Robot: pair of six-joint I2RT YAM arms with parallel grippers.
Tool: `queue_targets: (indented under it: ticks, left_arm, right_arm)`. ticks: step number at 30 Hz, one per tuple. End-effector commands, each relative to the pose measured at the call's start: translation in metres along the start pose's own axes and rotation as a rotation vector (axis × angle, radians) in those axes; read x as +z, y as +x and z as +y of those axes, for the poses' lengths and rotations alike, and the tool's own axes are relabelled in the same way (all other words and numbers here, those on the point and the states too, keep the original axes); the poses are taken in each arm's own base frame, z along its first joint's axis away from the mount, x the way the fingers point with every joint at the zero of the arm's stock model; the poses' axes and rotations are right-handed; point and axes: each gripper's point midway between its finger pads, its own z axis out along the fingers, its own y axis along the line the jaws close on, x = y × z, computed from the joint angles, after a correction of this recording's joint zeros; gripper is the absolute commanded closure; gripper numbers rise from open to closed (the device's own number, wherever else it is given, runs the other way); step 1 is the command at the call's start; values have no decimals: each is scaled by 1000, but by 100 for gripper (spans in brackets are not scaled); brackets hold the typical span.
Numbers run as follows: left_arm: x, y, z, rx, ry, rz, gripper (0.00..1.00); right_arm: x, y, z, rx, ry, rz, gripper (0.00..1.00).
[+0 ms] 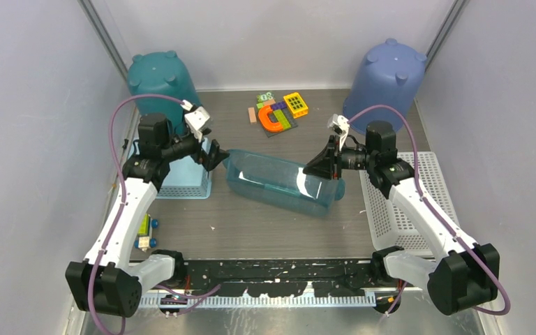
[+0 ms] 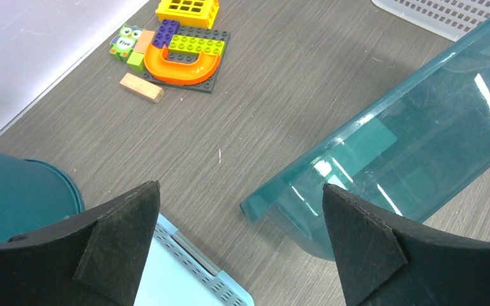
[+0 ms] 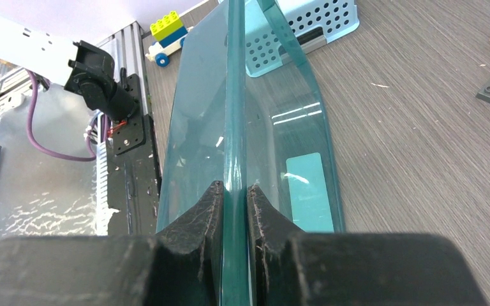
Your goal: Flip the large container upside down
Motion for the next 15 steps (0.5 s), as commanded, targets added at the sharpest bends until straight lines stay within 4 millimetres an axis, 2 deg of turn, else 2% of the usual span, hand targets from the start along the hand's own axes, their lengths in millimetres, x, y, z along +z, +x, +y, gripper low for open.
queue_targets:
  ticks: [1,10,15]
  left_arm:
    - [-12,-20,3,14,-41,-21,0]
    - [-31,-6,-26,41,43,49,0]
    - [-32,1,-34,37,73,53,0]
  right_arm:
    - [-1,-1,-6,11,36,-16,98]
    - [-3,-1,-15,21,70,-22,98]
    - [-4,-1,-20,55,84,-27,98]
